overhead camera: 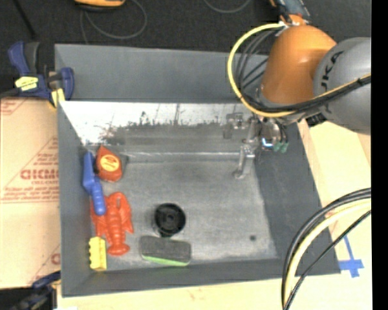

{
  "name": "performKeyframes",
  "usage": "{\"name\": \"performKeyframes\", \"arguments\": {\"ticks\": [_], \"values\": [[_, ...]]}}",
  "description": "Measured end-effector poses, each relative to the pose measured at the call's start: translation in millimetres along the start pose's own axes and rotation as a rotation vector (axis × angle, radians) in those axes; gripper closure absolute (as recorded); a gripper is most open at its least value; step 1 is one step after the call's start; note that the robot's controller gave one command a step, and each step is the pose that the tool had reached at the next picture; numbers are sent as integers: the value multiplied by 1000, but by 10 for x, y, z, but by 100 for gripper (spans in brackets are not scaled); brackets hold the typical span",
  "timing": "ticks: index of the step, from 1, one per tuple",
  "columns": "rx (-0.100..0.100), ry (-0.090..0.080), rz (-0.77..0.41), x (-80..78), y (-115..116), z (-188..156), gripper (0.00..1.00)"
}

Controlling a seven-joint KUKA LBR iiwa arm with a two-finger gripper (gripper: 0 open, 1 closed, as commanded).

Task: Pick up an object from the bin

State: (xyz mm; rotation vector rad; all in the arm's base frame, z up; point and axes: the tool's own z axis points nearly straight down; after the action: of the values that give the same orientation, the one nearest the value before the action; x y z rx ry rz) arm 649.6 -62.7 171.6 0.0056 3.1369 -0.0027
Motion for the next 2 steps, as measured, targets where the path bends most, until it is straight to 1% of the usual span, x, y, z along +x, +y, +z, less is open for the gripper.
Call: {"name": "performKeyframes", "arguments": {"ticks": [1,2], "values": [[1,-5,-20,168,265,602,0],[-3,3,57,163,327,971,0]]}}
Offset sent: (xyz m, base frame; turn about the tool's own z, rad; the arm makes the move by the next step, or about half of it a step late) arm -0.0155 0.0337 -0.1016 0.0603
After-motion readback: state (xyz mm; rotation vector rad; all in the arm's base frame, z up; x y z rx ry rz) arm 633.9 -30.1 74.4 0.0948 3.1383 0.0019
